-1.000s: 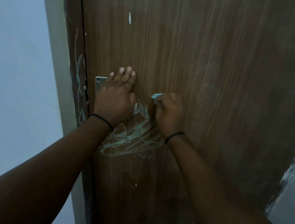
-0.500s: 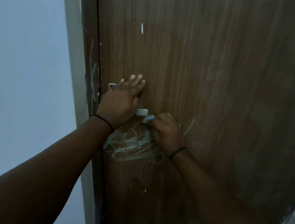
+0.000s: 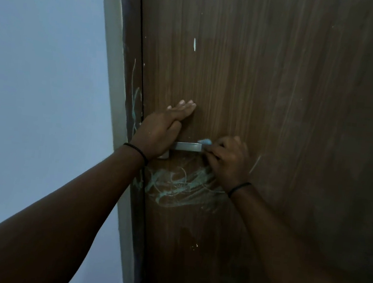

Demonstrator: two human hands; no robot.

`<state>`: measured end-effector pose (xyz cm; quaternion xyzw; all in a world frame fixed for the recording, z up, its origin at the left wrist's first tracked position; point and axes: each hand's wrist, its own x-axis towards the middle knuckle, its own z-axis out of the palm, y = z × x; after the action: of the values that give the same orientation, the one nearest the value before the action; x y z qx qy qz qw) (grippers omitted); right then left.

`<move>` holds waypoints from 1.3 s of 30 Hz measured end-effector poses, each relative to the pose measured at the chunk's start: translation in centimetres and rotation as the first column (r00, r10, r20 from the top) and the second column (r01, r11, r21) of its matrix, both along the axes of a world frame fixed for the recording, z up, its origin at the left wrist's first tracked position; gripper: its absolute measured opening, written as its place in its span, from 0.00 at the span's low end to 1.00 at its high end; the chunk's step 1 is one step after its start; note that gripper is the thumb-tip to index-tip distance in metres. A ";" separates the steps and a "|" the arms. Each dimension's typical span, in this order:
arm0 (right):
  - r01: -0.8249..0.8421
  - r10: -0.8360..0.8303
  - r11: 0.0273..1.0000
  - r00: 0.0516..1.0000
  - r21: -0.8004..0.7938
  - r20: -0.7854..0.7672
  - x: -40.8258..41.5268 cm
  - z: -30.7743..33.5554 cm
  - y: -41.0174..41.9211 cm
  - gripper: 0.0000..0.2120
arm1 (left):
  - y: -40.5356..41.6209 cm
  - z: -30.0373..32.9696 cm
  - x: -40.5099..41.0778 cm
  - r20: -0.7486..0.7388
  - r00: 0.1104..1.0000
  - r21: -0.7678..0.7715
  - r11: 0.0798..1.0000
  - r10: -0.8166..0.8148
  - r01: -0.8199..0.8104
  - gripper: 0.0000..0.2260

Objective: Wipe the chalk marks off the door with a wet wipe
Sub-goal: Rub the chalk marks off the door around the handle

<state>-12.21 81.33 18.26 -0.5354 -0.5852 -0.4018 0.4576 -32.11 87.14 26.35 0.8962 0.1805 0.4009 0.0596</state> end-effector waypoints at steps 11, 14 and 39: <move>0.016 -0.014 1.000 0.989 0.006 -0.149 -1.6 -2.6 2.3 0.09 | 0.5 -0.4 0.3 0.013 1.000 0.023 1.000 0.002 -0.002 0.26; -0.016 0.023 1.000 0.949 0.023 -0.313 -2.1 -2.8 2.0 0.05 | 0.3 -0.6 0.4 0.004 1.000 0.034 0.999 0.012 -0.012 0.26; 0.062 0.025 0.975 0.925 0.215 -0.380 -7.8 -5.6 5.0 0.04 | 0.1 0.6 -0.7 0.315 0.933 -0.294 0.917 -0.173 0.269 0.18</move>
<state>-20.03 86.35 12.66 -0.5540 -0.4315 -0.3577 0.6156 -32.79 87.26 26.94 0.8214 0.1318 0.4790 0.2802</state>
